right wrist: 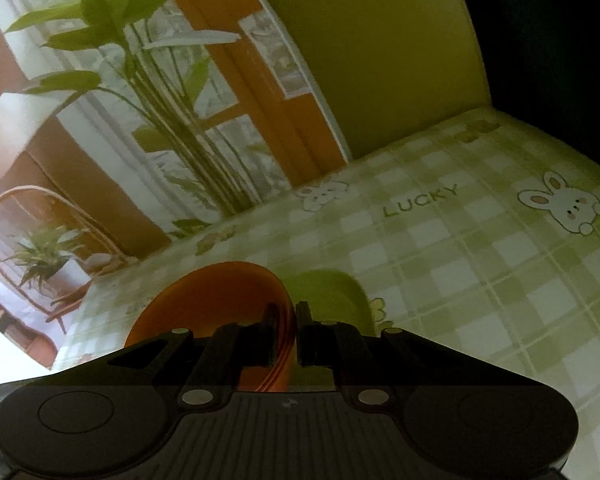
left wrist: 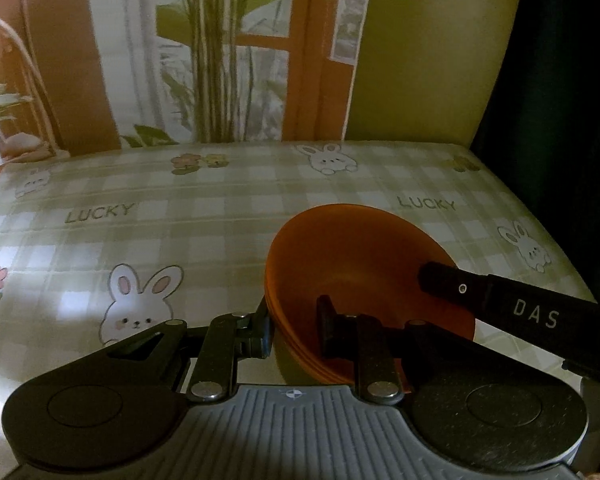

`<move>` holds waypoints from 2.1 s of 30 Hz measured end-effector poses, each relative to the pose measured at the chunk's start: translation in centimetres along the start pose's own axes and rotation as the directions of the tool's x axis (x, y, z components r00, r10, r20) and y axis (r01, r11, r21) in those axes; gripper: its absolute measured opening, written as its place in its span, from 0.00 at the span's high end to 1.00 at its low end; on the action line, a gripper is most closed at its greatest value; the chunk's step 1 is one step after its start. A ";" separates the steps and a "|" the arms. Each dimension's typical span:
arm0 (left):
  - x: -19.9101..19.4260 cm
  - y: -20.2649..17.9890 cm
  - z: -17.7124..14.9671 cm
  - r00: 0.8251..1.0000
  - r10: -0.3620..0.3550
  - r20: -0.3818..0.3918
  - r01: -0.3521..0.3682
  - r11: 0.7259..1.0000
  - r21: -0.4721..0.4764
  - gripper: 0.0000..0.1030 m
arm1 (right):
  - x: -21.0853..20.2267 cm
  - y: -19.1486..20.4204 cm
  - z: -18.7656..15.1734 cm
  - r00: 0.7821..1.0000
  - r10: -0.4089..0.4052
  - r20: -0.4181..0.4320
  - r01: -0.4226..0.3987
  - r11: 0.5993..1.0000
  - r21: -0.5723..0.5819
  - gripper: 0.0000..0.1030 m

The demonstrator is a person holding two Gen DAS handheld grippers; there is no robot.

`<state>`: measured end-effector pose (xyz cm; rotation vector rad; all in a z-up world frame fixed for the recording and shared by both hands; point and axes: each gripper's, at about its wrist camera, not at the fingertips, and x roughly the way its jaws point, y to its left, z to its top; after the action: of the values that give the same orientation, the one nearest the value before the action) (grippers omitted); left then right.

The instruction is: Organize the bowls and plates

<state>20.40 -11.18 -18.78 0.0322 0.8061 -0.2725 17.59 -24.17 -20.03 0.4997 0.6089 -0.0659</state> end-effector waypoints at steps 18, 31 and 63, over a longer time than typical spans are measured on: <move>1.8 -0.1 -1.3 0.999 -0.027 -0.045 0.028 1.000 0.010 0.78 | 1.3 -0.9 -0.6 0.999 -0.031 -0.029 0.031 1.000 0.003 0.92; 2.1 -0.1 -1.7 0.998 -0.040 -0.048 0.040 0.999 0.005 0.78 | 1.2 -0.8 -0.4 0.998 -0.048 -0.033 0.047 0.999 -0.022 0.91; -14.6 1.0 1.9 0.947 0.048 0.317 -0.059 0.998 0.025 0.31 | -11.4 7.2 4.1 0.974 0.040 0.223 0.007 0.979 -0.205 0.56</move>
<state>12.38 -7.14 -7.05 0.0414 0.4804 -0.2328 11.89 -20.78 -7.62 0.2922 0.3822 -0.0430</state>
